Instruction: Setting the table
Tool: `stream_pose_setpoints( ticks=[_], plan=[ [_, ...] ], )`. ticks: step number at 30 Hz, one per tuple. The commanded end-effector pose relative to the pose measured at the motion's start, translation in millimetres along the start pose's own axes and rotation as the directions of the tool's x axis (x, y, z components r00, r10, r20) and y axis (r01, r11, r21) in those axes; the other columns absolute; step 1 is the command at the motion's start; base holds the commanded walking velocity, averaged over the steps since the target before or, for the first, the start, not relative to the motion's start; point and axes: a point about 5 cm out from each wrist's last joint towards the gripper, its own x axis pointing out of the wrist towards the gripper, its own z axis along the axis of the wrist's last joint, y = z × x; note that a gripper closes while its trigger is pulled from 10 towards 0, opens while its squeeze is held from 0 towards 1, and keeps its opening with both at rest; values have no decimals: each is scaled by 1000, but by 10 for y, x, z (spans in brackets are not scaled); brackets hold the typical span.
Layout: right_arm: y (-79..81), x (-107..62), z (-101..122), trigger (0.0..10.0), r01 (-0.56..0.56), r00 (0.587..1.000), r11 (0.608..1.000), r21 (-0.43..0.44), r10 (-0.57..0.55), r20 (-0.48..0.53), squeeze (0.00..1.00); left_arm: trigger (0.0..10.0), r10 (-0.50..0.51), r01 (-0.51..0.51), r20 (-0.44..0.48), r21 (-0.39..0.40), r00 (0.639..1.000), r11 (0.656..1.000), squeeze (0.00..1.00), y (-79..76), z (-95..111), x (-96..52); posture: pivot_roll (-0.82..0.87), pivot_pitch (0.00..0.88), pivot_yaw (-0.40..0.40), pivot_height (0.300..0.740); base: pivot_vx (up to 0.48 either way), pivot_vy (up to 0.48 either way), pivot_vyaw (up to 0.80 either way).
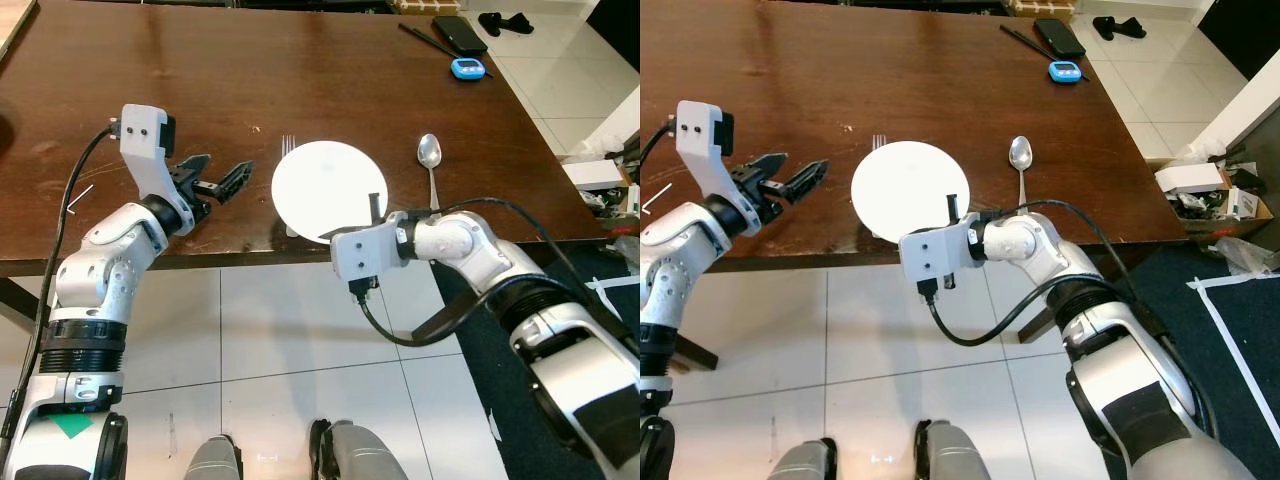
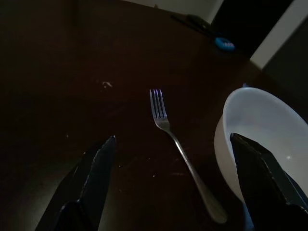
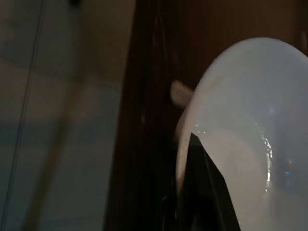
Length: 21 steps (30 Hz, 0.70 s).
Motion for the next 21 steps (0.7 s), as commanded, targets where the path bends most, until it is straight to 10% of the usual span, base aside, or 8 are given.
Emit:
stream_pose_setpoints(
  ticks=[1, 2, 3, 4, 21],
  plan=[
    [33, 7, -49, 10000, -17, 998, 999, -37, 15, -53, 0, 10000, -21, 21, -7, -50, 1000, 999, 898, -61, 25, 48, 43, 109, -59, 740, 0, 0, 0],
    [22, 10, -51, 10000, -12, 998, 998, -54, 9, -65, 0, 10000, -27, 24, -53, -57, 998, 998, 694, -103, -11, 71, 44, 110, -58, 740, 0, 0, 0],
    [22, 10, -51, 10000, -12, 998, 998, -54, 9, -65, 0, 10000, -27, 24, -53, -57, 998, 998, 694, -103, -11, 71, 44, 110, -58, 740, 0, 0, 0],
    [-13, 27, -38, 10000, 10, 997, 995, -100, -18, -75, 0, 10000, -24, 15, -154, -56, 988, 998, 0, -183, -117, 116, 46, 111, -57, 740, 0, 0, 0],
    [-94, 131, 203, 10000, 174, 985, 900, -400, -161, 67, 0, 10000, 126, -166, -195, -205, 973, 965, 0, -237, -203, 312, 36, 110, -53, 740, 0, 0, 0]
  ],
)
